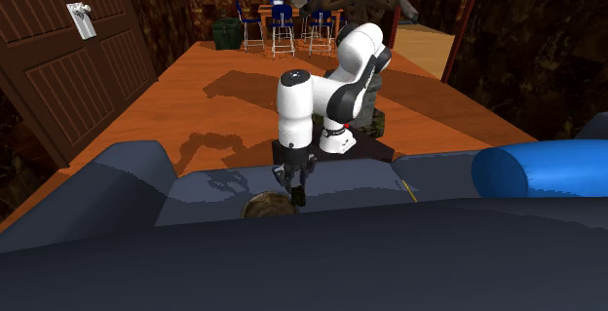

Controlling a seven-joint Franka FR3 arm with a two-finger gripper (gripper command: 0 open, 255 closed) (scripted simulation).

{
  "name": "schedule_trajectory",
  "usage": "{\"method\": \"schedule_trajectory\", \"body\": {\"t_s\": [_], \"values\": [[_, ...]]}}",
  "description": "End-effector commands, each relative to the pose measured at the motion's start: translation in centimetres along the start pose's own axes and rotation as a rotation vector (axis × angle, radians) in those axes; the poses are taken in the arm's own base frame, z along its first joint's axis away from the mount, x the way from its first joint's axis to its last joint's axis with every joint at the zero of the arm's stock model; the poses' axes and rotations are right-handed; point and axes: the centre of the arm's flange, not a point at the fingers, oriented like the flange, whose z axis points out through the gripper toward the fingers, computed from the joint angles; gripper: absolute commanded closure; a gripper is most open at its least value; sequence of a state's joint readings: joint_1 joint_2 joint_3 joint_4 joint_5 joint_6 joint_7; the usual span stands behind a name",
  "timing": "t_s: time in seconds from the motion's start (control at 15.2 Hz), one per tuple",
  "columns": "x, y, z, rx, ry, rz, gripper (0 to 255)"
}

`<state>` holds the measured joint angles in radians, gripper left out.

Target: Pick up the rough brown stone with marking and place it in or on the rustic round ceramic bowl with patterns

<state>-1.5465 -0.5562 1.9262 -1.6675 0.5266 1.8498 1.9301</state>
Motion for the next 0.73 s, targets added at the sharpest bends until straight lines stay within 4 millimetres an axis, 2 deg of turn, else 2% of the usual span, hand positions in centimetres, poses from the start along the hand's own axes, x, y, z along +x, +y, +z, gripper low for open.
{"method": "schedule_trajectory", "body": {"t_s": [0.0, 0.2, 0.26, 0.33, 0.4, 0.46, 0.53, 0.66], "values": [[0.3, -2.8, 0.0, -0.001, 0.0, 0.002, 255], [0.3, -6.7, -0.1, -0.001, 0.0, 0.002, 255], [0.2, -5.2, -0.3, 0.001, 0.0, 0.001, 255], [0.2, -5.2, -0.3, 0.001, 0.0, 0.001, 0], [-2.0, -5.5, 0.7, -0.05, 0.08, -0.364, 0], [-0.9, -5.4, 0.1, -0.012, 0.035, -0.08, 0], [-0.9, -5.4, 0.1, -0.013, 0.035, -0.08, 0], [2.5, -5.4, 2.4, 0.037, -0.089, -0.551, 0]]}}
